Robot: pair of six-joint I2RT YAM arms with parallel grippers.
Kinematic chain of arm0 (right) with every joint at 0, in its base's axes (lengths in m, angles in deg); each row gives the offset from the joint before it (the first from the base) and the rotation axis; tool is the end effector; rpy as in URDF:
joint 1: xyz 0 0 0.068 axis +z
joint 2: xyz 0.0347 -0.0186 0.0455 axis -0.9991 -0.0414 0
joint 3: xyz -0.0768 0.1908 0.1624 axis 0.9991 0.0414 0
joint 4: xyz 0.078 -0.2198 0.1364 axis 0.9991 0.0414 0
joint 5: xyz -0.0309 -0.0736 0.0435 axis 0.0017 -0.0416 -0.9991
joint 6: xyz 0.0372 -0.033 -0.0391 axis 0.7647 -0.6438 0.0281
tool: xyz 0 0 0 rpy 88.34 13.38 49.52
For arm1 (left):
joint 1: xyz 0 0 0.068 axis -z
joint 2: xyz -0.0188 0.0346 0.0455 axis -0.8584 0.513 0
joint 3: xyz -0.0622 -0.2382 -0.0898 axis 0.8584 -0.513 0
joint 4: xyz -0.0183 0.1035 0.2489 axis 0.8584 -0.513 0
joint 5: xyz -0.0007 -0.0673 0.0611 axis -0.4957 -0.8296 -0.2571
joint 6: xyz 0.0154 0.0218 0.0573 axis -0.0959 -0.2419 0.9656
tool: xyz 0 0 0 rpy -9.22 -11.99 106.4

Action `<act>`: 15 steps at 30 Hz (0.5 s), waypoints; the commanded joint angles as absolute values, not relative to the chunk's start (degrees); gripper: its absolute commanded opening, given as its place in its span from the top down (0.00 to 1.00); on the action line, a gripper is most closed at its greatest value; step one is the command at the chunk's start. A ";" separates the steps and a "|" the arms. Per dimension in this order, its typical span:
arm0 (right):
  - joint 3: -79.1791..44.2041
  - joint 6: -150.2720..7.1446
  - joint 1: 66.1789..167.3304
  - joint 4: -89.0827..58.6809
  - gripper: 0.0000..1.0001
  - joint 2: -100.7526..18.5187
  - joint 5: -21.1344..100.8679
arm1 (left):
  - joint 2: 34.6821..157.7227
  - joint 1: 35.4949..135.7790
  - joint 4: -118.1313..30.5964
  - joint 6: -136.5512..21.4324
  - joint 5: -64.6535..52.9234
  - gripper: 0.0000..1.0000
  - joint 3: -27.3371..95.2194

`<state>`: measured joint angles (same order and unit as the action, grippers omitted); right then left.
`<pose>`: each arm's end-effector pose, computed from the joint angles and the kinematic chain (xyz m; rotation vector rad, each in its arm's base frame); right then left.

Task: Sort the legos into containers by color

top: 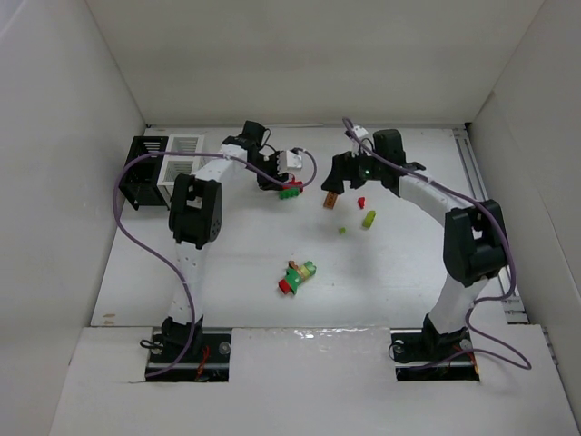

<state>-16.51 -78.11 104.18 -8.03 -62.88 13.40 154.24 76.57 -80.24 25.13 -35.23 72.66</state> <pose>0.3960 0.1461 0.2257 -0.6415 2.0932 0.8178 0.4807 -0.1821 0.1607 1.7854 1.4955 -0.3939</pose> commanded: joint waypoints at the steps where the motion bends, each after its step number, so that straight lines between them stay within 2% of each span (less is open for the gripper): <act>1: -20.07 -68.99 103.98 -14.82 0.00 -65.06 9.37 | 146.84 76.28 -76.91 15.83 -39.96 1.00 69.54; 8: -23.33 -54.31 102.84 -20.54 0.00 -71.56 3.65 | 134.10 75.57 -53.45 -3.51 -41.11 1.00 53.12; 15: -23.33 -42.88 102.31 -27.65 0.00 -74.47 -5.48 | 130.92 77.24 -45.52 -10.30 -38.74 1.00 50.37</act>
